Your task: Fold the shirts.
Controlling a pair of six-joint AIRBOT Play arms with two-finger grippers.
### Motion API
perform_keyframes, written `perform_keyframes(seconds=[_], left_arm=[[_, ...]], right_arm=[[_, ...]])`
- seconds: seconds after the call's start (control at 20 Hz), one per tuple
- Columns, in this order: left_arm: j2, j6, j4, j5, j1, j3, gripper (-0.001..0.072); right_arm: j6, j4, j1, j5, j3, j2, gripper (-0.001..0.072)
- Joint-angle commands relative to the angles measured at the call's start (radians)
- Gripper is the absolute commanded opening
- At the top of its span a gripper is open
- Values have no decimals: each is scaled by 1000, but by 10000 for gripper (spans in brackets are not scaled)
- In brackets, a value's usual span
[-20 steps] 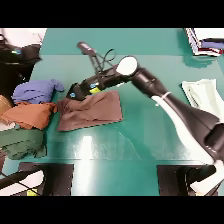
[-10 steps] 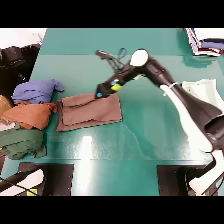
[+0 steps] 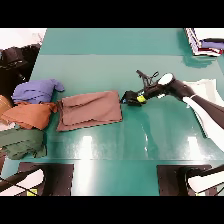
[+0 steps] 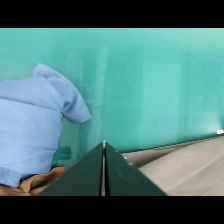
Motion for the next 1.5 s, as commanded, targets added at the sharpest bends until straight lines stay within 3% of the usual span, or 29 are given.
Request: perform_keyframes(seconds=[0.0,0.1,0.2,0.35,0.5,0.75,0.95,1.25,1.45], left_arm=[[0,0,-19,14,-13,-3,24],[0,0,-19,14,-24,-3,25],[0,1,-23,13,-39,-3,24],[0,0,-23,8,-74,-3,24],[0,1,-23,9,-142,-3,24],[0,1,-22,21,-280,-3,24],[0,0,-23,41,-351,-3,24],[0,-7,-35,40,-354,-3,24],[0,-9,-35,42,-354,-3,24]], right_arm=[[-57,167,64,-45,37,-108,668],[-57,179,122,-37,134,-182,614],[-56,184,165,-35,218,-233,453],[-57,181,177,-36,287,-248,21],[-56,166,121,-46,302,-202,17],[78,-129,-116,-35,300,-6,17],[138,-259,-393,19,300,150,16],[166,-297,-789,55,300,254,16],[165,-258,-925,34,301,254,17]])
